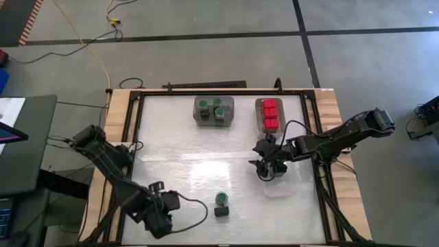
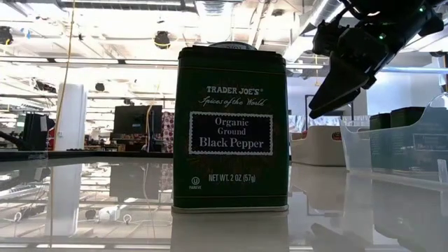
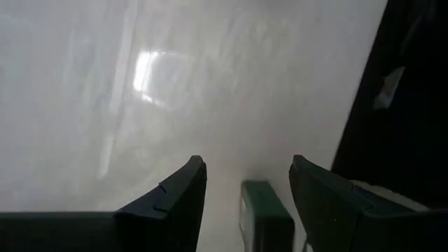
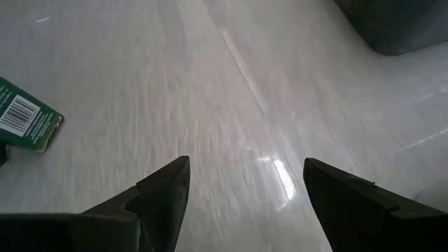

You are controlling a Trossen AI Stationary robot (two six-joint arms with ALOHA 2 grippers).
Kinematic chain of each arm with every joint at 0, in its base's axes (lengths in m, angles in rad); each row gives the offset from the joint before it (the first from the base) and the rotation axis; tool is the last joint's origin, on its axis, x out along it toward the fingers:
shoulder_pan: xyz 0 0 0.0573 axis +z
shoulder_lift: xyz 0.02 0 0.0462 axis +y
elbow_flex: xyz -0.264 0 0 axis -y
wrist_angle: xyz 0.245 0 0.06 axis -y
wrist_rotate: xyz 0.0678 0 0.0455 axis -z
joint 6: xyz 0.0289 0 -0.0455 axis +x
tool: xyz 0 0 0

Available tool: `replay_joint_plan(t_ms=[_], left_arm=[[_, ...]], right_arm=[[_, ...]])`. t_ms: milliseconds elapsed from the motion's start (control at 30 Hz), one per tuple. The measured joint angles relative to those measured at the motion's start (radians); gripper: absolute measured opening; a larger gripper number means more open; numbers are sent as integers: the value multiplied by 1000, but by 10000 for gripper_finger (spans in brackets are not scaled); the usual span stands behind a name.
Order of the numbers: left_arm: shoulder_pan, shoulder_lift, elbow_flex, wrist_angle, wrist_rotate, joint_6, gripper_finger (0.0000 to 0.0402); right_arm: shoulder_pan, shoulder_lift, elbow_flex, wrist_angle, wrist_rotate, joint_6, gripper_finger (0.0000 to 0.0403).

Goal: Sort spices by type
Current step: Move the bottom left black seasoning can to the center of the table

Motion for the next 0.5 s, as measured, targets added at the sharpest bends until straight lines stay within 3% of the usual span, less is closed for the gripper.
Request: replay_joint_plan(t_ms=[233,500], left_arm=[[-62,6,0,-55,-3,-77,194],[-97,10,-1,27,47,-112,194]], right_arm=[[-1,0,0,1,0,0,304],[-2,0,0,1,0,10,304]])
